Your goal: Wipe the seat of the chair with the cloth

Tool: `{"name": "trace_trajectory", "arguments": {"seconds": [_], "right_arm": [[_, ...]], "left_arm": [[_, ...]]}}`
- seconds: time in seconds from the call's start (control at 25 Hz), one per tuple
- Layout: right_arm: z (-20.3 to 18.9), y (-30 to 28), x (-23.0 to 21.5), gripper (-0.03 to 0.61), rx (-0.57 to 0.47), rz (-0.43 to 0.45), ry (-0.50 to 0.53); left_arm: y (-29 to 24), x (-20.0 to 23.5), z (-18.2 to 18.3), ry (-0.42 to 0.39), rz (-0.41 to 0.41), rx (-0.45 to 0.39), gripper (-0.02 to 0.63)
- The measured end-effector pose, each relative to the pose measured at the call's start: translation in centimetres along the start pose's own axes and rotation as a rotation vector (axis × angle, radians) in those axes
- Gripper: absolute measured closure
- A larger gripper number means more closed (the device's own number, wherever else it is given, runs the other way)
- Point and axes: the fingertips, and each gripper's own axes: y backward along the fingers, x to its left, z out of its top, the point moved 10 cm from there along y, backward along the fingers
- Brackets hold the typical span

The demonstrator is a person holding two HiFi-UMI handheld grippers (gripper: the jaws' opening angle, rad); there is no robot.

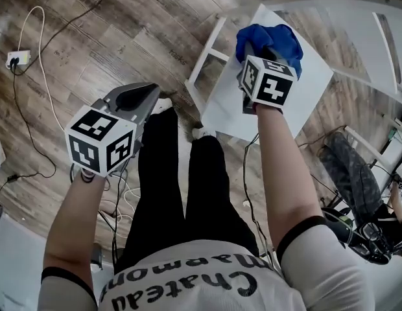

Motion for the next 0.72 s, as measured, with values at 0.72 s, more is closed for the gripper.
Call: {"name": "trace_trajectory", "arguments": {"seconds": [0.72], "right_arm": [[-10.3, 5.6, -11.8, 0.502, -0.05, -0.029, -0.111]], "left_arm": [[-10.1, -13.3, -4.6, -0.038, -0.121, 0.139, 0.606]]}}
